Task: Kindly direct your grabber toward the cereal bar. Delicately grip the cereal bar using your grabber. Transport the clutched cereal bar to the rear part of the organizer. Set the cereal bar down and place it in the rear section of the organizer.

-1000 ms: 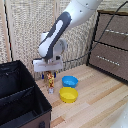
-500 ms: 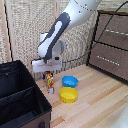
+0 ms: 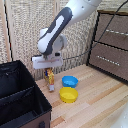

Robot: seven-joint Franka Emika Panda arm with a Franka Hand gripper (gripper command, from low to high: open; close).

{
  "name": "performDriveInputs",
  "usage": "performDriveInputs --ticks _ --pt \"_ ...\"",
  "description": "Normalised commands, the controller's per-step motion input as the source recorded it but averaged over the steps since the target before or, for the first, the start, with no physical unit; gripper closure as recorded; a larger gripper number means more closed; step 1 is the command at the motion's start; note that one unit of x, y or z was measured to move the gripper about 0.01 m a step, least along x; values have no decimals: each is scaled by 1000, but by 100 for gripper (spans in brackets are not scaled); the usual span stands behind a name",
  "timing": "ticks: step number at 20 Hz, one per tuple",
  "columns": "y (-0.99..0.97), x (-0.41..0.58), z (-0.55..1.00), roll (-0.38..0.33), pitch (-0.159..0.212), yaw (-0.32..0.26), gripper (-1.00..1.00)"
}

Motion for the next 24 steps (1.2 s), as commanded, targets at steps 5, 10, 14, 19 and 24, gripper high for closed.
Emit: performDriveInputs --ticks 5,10,14,19,24 --pt "0 193 968 -14 114 -3 100" --pt "35 184 891 -40 109 -118 100" --pt "74 4 765 -24 4 -281 100" --pt "181 -6 709 0 -32 -289 100" --pt "281 -22 689 0 -58 -263 100"
